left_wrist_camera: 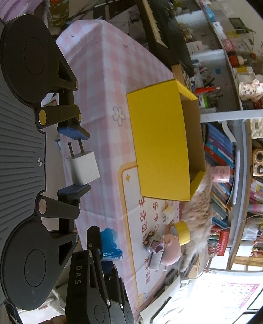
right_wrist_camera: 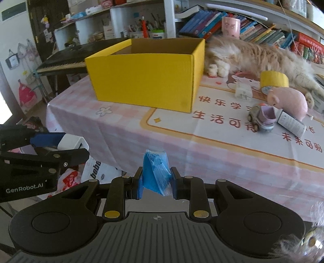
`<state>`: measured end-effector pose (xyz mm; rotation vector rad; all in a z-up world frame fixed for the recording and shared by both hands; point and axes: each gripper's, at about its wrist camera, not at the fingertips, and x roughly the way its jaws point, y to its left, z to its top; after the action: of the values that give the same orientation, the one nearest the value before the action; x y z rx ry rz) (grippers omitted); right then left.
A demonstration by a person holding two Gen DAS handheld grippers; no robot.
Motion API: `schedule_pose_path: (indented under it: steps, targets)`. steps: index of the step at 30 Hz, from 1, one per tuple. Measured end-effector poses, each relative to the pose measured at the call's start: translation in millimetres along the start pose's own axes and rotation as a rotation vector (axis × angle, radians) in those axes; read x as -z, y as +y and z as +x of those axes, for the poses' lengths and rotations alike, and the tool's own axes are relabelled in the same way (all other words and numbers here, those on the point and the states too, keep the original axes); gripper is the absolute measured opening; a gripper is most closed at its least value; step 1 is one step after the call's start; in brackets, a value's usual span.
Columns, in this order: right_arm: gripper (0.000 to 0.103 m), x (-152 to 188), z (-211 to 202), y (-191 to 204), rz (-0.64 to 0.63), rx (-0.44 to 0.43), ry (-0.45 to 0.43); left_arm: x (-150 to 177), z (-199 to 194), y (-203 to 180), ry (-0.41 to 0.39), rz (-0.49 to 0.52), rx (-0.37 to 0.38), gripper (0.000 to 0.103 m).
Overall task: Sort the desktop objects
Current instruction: 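Lift the blue packet and white plug and carry both toward the yellow box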
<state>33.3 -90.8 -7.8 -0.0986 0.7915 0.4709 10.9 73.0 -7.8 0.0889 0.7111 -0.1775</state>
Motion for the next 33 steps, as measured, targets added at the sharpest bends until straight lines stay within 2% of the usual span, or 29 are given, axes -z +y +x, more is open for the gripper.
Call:
schedule_pose_path:
  steps: [20,33]
  targets:
    - [0.024,-7.1,3.1,23.1,-0.045,0.005,-0.010,3.9,-7.5,21.7,-0.032,-0.035,-0.007,0.046]
    - [0.024,-9.7,7.2,28.4,-0.050,-0.002,0.014,4.4,-3.8,24.2,-0.012,-0.047,0.010,0.046]
